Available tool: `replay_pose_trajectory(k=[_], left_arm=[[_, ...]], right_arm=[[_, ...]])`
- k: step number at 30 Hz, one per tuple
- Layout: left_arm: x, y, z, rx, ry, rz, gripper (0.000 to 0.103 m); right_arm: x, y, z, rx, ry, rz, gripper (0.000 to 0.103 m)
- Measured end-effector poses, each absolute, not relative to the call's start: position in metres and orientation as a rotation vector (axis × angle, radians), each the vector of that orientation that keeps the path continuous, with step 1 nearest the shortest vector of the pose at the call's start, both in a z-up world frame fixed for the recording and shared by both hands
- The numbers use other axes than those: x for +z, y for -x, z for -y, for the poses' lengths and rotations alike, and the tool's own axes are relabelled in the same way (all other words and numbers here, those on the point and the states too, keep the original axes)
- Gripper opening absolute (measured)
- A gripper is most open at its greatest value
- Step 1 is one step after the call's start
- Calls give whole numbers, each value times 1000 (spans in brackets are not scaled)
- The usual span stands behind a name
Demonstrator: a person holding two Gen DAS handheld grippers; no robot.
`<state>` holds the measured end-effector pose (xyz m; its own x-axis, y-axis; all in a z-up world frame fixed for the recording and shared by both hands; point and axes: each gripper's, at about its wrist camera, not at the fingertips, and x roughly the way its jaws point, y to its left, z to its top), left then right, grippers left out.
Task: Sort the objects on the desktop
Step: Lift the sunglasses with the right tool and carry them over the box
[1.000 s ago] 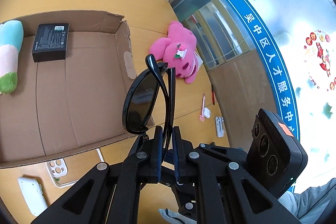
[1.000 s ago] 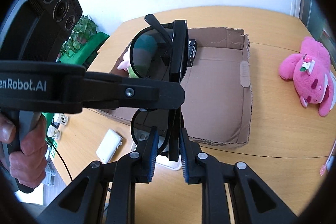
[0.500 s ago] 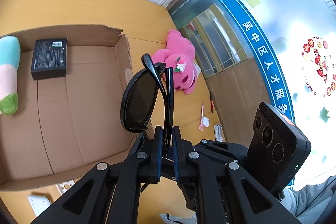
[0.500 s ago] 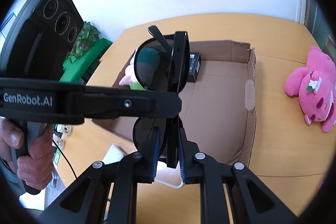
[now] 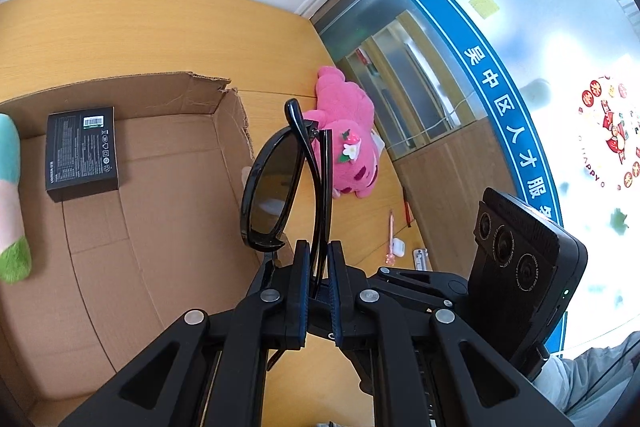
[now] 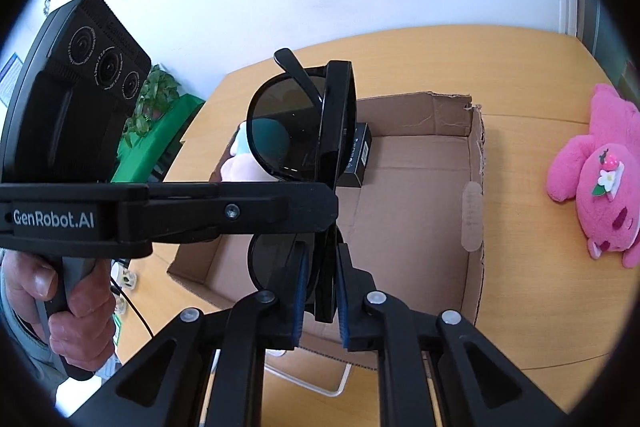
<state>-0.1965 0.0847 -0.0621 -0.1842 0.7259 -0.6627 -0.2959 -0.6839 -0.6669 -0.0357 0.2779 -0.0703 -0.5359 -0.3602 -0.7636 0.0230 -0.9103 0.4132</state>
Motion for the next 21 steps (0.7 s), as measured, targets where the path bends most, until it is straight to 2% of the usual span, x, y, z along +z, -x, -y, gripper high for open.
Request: replay_pose_trajectory(k=[12,21], left_arm=[[-107,261,-92,1848,1429,525,7],[-158,311,-94,1801,1485,616,7]], right_arm=[[-112,96,-300,-2479,-1501,644,11],[-155,152,-318,-2446,-1636,635,10]])
